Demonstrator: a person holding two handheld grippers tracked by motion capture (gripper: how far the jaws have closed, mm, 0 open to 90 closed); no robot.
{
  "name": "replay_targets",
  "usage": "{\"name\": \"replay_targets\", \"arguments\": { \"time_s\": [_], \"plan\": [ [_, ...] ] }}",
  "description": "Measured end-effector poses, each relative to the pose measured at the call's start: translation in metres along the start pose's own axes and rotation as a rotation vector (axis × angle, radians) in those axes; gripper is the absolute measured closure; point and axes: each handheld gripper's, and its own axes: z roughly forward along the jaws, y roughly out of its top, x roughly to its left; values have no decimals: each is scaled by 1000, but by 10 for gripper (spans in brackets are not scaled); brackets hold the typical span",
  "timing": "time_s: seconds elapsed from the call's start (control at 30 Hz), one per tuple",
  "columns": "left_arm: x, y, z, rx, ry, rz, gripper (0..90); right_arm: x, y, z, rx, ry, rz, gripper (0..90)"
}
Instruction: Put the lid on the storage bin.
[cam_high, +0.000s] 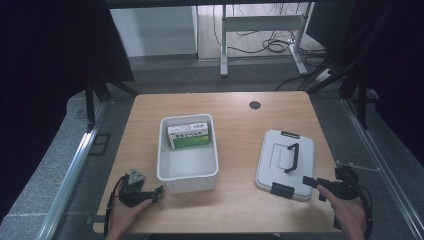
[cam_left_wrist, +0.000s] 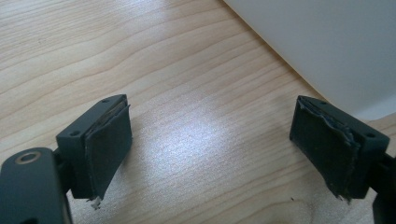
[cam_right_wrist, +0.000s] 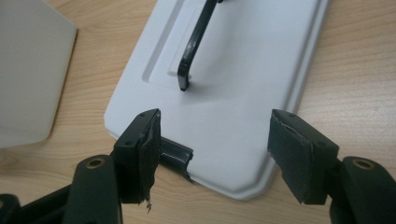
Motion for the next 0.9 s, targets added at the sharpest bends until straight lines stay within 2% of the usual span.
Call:
{"name": "replay_targets", "arguments": {
  "time_s": [0.4, 0.9],
  "plan": [
    [0, 0, 0, -1, 0, -1, 128, 14, 19, -5, -3, 5, -13, 369],
    [0, 0, 0, -1, 0, -1, 127, 34, 50, 5, 40, -16, -8, 386]
  ]
}}
